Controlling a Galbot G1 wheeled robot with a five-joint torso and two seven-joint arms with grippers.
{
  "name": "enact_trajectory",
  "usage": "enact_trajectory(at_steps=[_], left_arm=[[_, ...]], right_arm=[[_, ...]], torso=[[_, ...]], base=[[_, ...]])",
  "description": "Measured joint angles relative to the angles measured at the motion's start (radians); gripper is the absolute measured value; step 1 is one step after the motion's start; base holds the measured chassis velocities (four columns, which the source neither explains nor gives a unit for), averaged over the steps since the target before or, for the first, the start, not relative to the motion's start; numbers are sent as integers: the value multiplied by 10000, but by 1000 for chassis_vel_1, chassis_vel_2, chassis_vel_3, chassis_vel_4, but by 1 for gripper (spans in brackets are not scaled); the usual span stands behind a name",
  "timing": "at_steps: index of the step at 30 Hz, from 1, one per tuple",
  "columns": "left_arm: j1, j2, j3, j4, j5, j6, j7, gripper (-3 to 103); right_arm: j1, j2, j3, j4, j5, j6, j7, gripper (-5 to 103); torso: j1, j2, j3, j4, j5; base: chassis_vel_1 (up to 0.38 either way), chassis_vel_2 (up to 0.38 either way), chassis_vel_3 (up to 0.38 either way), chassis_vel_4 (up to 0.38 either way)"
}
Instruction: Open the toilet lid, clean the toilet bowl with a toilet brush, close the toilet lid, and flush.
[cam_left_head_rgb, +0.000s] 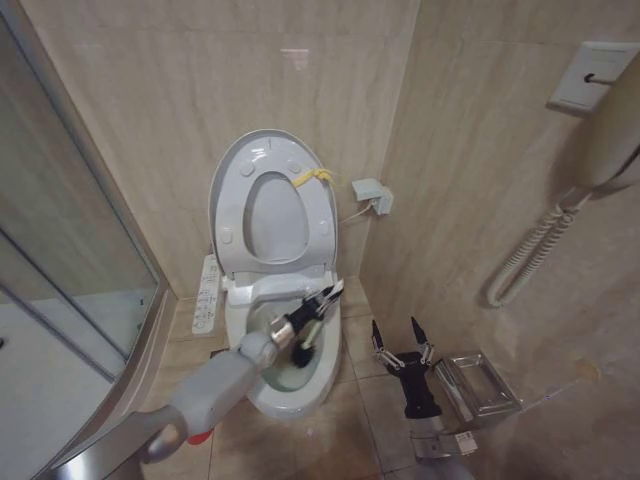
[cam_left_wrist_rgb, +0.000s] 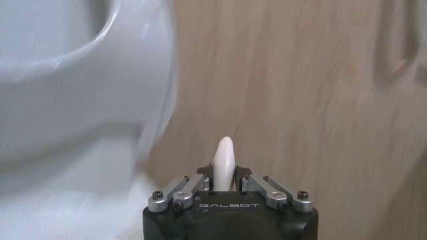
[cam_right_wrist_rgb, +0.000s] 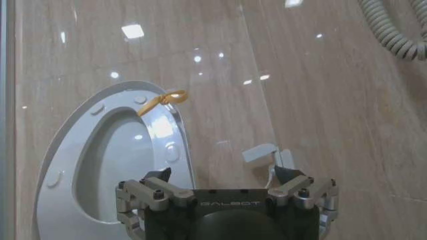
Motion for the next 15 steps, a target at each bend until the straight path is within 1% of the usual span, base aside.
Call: enact_trajectory(at_steps=[1,2,3,4,5,6,7,8,10,11,12,13,14,15], left_arm=[[0,0,0,0,0,0,0,22],[52,49,-23,14,170,39,-272,22],[62,52,-104,-204,122,144,-575,22],[62,34,-128,-497,-58,272,-834,22],[62,34,-128,-497,-58,272,-834,22],[11,-42,-156,-1181,-473,460,-1158,22],[-27,-86,-167,-1456,-635,482,-1230,22],[-69,-108,-169,-1783,-794,395,-1233,22],[-31,-78,-165,-1738,-777,299,-1183,22],[103,-12,-158,-1481,-656,157,-1104,22],[340,91,-212,-931,-377,-26,-1029,22],[430,123,-283,-577,-177,-140,-992,22],[430,123,-283,-577,-177,-140,-992,22],[458,106,-395,-382,-48,-265,-972,22]], right_arm=[[0,0,0,0,0,0,0,100],[10,-1,-30,-2,-3,-6,-3,100],[14,2,-45,-6,-4,-6,-7,100],[12,3,-37,-18,-5,-6,-6,100],[12,3,-37,-18,-5,-6,-6,100],[9,27,-9,-49,-7,-2,-6,100],[9,36,-1,-60,-12,-1,-7,100],[3,59,15,-65,-13,6,-7,100],[-7,64,19,-63,-12,9,-7,100],[-15,67,10,-55,-12,9,-7,100],[-17,48,-15,-21,-10,9,-10,100],[-18,21,-24,-4,0,9,-16,100],[-18,21,-24,-4,0,9,-16,100],[-23,2,-29,-1,14,10,-21,100]], torso=[[0,0,0,0,0],[1,0,-1,9,2],[-1,1,-3,5,5],[-1,1,-2,12,6],[-1,1,-2,12,6],[2,-1,3,13,5],[3,-1,2,-1,0],[-2,3,-5,-22,-2],[-3,4,-6,-20,5],[-1,2,-2,-19,9],[1,0,1,-11,-2],[1,0,1,4,-2],[1,0,1,4,-2],[0,0,0,9,0]], base=[[0,0,0,0],[0,0,0,0],[0,0,0,0],[0,0,0,0],[0,0,0,0],[0,0,0,0],[0,0,0,0],[0,0,0,0],[-57,-29,-12,-7],[-57,-54,-42,-34],[-48,-54,3,-4],[0,0,0,0],[0,0,0,0],[0,0,0,0]])
